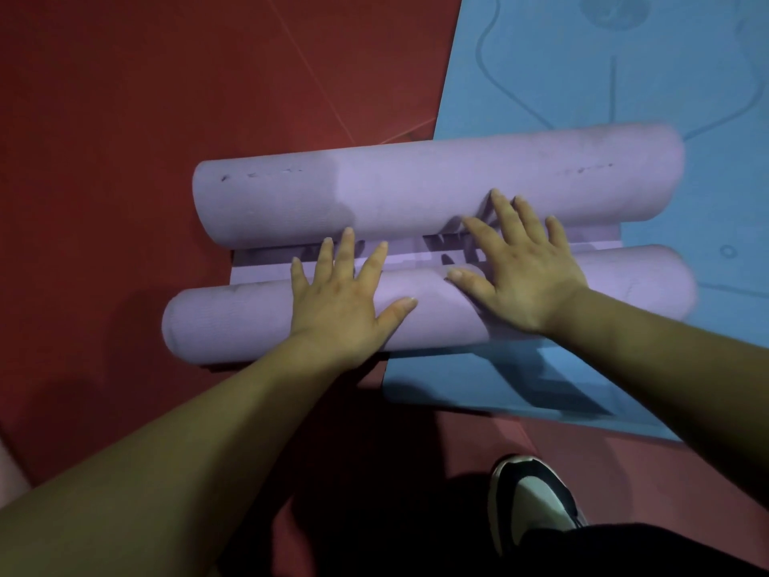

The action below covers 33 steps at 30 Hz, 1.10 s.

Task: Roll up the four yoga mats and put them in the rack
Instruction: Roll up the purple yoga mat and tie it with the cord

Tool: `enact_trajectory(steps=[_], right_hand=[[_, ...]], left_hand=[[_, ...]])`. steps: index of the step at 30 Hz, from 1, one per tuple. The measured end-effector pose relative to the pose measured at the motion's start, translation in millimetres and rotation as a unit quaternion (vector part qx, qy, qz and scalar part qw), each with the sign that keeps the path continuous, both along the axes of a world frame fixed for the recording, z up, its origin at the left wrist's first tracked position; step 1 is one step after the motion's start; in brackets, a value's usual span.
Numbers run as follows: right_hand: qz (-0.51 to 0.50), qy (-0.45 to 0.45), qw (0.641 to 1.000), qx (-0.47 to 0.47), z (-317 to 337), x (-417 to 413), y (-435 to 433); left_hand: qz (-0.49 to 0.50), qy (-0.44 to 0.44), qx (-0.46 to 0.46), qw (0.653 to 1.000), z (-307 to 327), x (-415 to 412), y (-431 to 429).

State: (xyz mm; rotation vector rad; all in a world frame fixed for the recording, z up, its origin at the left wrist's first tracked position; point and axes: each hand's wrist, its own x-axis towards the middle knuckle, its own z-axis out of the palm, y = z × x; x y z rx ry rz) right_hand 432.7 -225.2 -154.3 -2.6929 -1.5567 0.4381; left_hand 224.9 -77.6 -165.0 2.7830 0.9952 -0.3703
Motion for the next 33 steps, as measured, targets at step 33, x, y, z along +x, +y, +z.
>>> enact_trajectory(steps=[33], right_hand=[[0.098, 0.006, 0.991, -0.088, 15, 13, 8]], left_hand=[[-0.062, 0.059, -0.038, 0.996, 17, 11, 27]])
